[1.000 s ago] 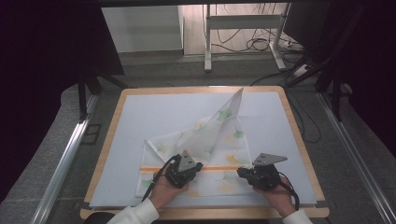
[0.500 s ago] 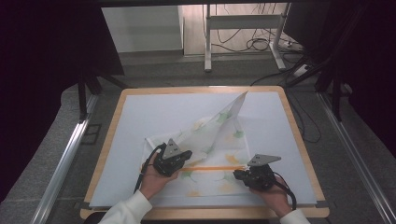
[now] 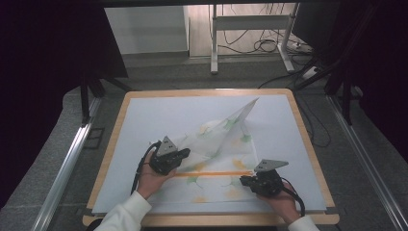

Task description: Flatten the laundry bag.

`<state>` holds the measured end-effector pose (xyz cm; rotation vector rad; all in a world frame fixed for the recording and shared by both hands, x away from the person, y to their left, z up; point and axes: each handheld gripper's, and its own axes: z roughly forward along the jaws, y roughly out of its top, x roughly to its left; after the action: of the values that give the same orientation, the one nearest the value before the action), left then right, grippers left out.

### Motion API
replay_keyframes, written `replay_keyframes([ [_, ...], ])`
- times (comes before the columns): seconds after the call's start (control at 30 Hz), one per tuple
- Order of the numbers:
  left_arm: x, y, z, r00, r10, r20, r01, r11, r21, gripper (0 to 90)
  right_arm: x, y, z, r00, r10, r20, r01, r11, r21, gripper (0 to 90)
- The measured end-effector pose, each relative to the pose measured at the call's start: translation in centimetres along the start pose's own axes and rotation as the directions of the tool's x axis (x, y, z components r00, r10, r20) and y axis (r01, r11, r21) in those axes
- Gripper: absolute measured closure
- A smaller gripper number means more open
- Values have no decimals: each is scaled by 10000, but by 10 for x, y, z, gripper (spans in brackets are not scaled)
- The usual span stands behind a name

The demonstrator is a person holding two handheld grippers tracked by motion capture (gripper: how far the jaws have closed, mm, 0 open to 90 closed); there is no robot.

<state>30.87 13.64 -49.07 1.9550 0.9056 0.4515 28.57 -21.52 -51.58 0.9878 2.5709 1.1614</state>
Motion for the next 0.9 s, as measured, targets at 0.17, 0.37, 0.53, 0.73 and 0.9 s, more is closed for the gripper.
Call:
replay_keyframes([
  [0.17, 11, 3, -1, 9991, -403, -139, 399, 9989, -243, 892, 0, 0, 0, 10000, 8, -12, -8, 10000, 18, 835],
  [0.37, 30, 4, 0, 9963, -681, -524, 664, 9973, -327, 891, 0, 0, 1, 10000, -23, -15, 23, 10000, 28, 835],
  [0.53, 37, 5, 2, 9944, -749, -741, 727, 9968, -322, 892, -1, 0, 2, 10000, 10, -22, -9, 10000, 62, 835],
  [0.73, 53, 7, 5, 9907, -894, -1024, 856, 9955, -408, 892, -1, -1, 3, 10000, 17, -9, -17, 9999, 99, 834],
  [0.9, 71, 9, 6, 9852, -1212, -1214, 1157, 9919, -518, 892, -1, -1, 3, 10000, 5, -17, -5, 9999, 124, 835],
])
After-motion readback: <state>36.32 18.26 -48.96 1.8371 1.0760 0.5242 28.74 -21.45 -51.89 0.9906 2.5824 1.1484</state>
